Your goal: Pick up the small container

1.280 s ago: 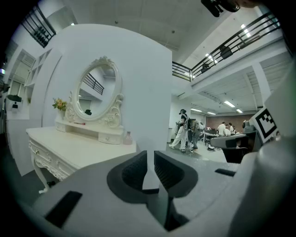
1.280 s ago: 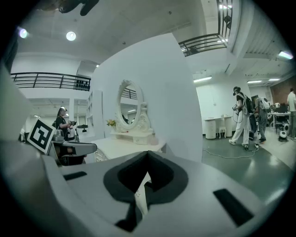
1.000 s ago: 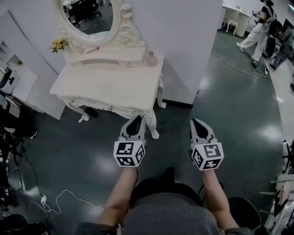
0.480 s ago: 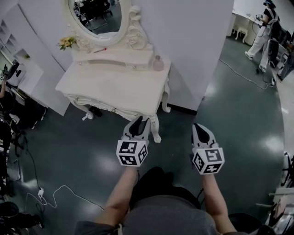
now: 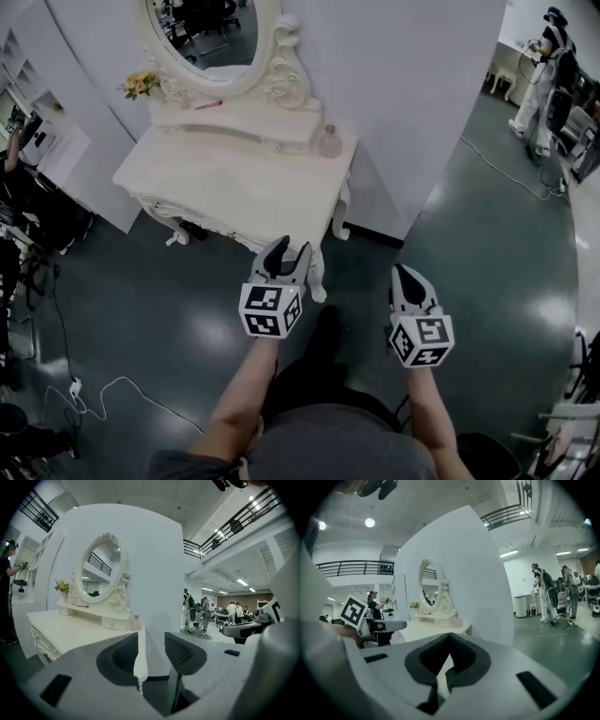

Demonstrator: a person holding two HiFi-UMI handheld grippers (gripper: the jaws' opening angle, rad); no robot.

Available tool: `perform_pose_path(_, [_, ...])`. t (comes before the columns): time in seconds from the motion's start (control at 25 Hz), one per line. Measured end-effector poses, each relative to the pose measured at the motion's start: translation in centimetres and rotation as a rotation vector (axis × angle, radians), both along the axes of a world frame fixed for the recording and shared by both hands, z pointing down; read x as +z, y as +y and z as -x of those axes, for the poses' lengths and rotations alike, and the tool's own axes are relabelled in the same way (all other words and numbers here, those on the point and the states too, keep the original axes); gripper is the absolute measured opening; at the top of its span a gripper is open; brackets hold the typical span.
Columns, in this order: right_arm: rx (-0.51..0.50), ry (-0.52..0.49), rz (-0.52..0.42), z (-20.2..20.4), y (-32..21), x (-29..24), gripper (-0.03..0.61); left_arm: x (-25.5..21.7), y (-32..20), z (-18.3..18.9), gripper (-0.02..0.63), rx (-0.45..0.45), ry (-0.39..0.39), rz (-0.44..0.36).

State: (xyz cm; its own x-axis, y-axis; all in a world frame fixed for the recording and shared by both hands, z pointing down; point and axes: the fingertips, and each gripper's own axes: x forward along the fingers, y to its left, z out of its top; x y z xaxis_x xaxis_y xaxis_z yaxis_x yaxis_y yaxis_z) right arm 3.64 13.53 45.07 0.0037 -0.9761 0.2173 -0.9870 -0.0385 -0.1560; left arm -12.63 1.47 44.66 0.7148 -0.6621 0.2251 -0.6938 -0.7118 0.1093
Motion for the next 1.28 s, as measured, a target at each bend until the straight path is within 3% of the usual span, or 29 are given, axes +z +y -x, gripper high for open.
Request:
perform_pose_path(0.28, [-0.008, -0.008, 0.024, -1.8, -5.4, 0.9, 0.003, 0.9, -6.0, -2.3, 0.196, -0.007, -0.007, 0.012])
perform_pose_path(0.8, [-0.007, -0.022, 0.053, -4.0, -15.5, 1.7, 0.003, 1.4, -16.6, -6.2, 0.198, 0.003, -0.011, 0.017])
perform_pose_path(1.28, [0.045, -0.022, 0.048, -6.4, -20.1, 0.9, 0.003, 1.8, -21.8, -10.1, 0.204, 0.063, -0.042, 0.030])
